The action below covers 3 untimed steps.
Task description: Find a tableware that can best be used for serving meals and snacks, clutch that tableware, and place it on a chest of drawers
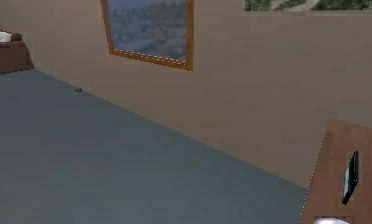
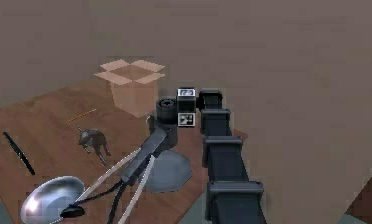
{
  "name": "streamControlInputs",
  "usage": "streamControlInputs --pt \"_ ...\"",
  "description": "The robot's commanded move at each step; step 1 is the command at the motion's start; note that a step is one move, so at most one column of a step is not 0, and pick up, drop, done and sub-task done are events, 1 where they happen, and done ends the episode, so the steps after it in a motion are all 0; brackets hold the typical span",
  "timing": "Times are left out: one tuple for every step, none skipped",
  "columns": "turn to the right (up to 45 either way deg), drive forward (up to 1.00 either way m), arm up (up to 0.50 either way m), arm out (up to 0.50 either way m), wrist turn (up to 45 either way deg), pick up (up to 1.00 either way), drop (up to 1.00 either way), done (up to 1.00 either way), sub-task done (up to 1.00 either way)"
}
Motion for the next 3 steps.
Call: streamControlInputs --pt "0.0 0.00 0.00 0.00 45.0 0.00 0.00 0.00 0.00" --pt "0.0 0.00 0.00 0.00 45.0 0.00 0.00 0.00 0.00" --pt "0.0 0.00 0.00 0.00 18.0 0.00 0.00 0.00 0.00"
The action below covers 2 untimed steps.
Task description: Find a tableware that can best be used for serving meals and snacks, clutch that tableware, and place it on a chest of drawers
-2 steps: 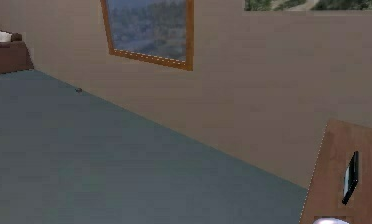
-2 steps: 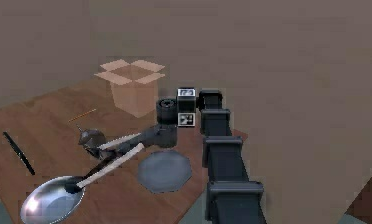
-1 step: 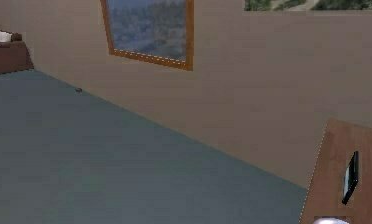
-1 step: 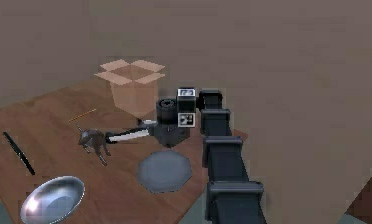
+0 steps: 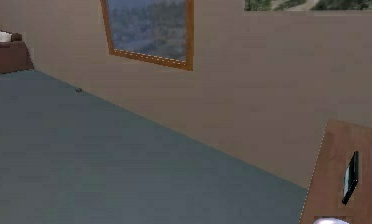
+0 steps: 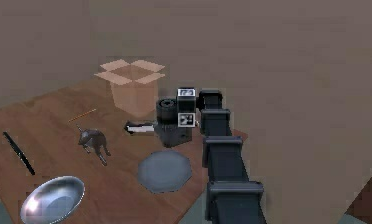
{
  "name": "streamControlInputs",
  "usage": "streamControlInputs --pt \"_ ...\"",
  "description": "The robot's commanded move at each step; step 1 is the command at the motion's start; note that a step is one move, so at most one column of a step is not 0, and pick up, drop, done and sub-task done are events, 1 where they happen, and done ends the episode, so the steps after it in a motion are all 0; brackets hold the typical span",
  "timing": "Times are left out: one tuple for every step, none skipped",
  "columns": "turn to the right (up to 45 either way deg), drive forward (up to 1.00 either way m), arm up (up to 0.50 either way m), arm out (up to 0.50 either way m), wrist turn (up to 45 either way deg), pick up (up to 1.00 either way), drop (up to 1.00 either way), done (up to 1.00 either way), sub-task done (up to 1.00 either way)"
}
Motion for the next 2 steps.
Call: streamControlInputs --pt "0.0 0.00 -0.30 0.00 0.0 0.00 0.00 0.00 0.00" --pt "0.0 0.00 0.00 0.00 0.0 1.00 0.00 0.00 0.00"
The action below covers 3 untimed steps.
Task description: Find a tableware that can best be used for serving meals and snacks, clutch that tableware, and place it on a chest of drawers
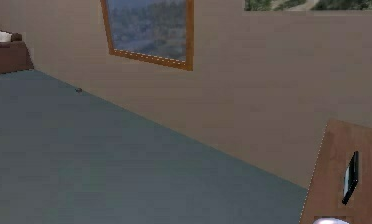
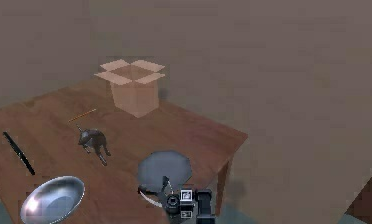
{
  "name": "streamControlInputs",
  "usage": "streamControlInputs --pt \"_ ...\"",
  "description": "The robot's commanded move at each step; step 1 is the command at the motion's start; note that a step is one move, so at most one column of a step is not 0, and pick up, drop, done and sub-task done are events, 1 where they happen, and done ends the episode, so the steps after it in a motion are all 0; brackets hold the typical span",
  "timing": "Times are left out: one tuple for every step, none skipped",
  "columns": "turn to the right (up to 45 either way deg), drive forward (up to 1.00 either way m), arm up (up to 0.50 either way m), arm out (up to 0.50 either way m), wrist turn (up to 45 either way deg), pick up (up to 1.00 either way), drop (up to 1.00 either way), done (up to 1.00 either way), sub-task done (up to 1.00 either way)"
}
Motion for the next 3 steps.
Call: streamControlInputs --pt "0.0 0.00 0.10 0.00 0.0 0.00 0.00 0.00 0.00" --pt "0.0 0.00 0.24 0.00 0.0 0.00 0.00 0.00 0.00" --pt "0.0 0.00 0.00 0.00 -45.0 0.00 0.00 0.00 0.00"
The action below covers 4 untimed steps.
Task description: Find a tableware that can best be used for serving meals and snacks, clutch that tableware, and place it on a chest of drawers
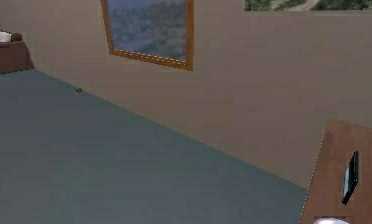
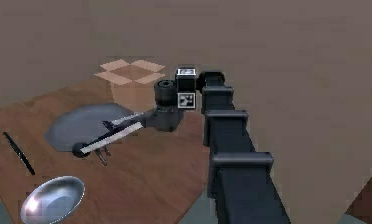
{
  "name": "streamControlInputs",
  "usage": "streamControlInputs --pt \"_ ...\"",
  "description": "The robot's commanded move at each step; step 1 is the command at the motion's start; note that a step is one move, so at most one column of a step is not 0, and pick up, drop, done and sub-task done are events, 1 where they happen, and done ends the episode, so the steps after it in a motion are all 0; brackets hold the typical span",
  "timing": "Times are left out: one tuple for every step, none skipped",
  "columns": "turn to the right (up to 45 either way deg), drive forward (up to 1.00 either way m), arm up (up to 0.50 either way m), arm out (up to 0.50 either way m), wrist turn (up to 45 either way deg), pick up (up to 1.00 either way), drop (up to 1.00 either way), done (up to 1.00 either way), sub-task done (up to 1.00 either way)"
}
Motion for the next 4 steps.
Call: streamControlInputs --pt "0.0 0.00 0.00 0.00 -45.0 0.00 0.00 0.00 0.00" --pt "0.0 0.00 0.00 0.00 -12.0 0.00 0.00 0.00 0.00" --pt "0.0 0.00 0.00 -0.22 0.0 0.00 0.00 0.00 0.00" --pt "-45.0 0.00 0.00 0.00 0.0 0.00 0.00 0.00 0.00"
